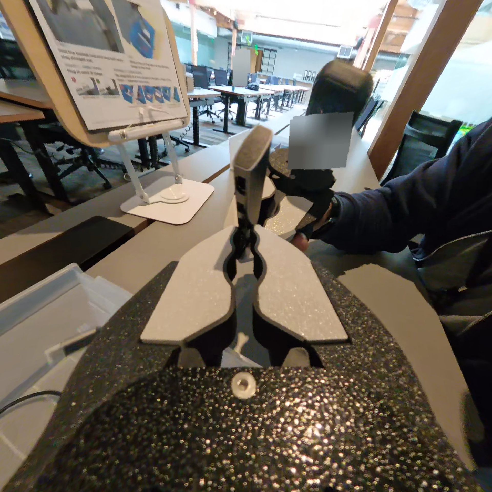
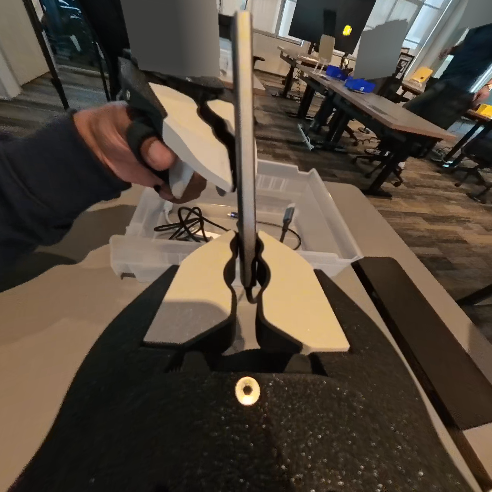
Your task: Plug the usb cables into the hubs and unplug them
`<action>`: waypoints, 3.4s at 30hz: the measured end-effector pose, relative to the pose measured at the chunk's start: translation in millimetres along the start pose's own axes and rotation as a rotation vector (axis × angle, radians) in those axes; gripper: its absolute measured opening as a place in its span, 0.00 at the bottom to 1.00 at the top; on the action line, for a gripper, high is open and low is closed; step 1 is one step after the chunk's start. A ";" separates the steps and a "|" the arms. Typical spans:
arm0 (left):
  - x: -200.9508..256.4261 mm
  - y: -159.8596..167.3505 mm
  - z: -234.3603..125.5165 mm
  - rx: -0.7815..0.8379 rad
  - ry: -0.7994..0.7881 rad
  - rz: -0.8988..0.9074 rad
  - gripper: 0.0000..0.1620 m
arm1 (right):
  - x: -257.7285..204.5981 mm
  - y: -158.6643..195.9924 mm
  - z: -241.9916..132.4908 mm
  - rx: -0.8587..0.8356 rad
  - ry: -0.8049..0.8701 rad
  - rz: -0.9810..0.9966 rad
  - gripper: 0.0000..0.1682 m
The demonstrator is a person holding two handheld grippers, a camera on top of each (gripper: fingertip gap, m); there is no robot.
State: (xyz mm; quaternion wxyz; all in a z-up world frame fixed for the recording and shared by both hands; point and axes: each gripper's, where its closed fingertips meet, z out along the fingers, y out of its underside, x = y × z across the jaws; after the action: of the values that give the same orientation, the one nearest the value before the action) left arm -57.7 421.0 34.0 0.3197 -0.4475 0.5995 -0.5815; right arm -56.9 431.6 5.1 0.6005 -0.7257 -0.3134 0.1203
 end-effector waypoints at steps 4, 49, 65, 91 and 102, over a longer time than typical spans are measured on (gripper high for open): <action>-3.3 7.4 -12.7 -0.002 -0.026 -0.027 0.12 | 8.1 9.8 -4.1 0.021 0.011 0.060 0.05; -95.4 93.6 -125.9 -0.378 -0.747 -0.249 0.01 | 92.8 -68.6 -104.3 0.413 0.347 0.159 0.05; -54.8 38.8 -102.4 -0.236 -0.600 -0.153 0.31 | 90.2 -69.5 -100.5 0.402 0.354 0.140 0.05; -47.9 69.2 -20.7 -0.574 -0.466 0.126 0.02 | 95.4 -81.2 -119.8 0.455 0.387 0.135 0.05; -38.1 67.1 -24.7 -0.518 -0.400 0.148 0.05 | 97.8 -82.0 -122.8 0.467 0.407 0.129 0.05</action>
State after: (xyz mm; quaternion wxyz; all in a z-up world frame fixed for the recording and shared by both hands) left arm -76.1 460.6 -34.3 0.3480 -0.5744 0.6836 -0.2857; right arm 61.0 399.2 133.2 0.7924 -0.5958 -0.1040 0.0788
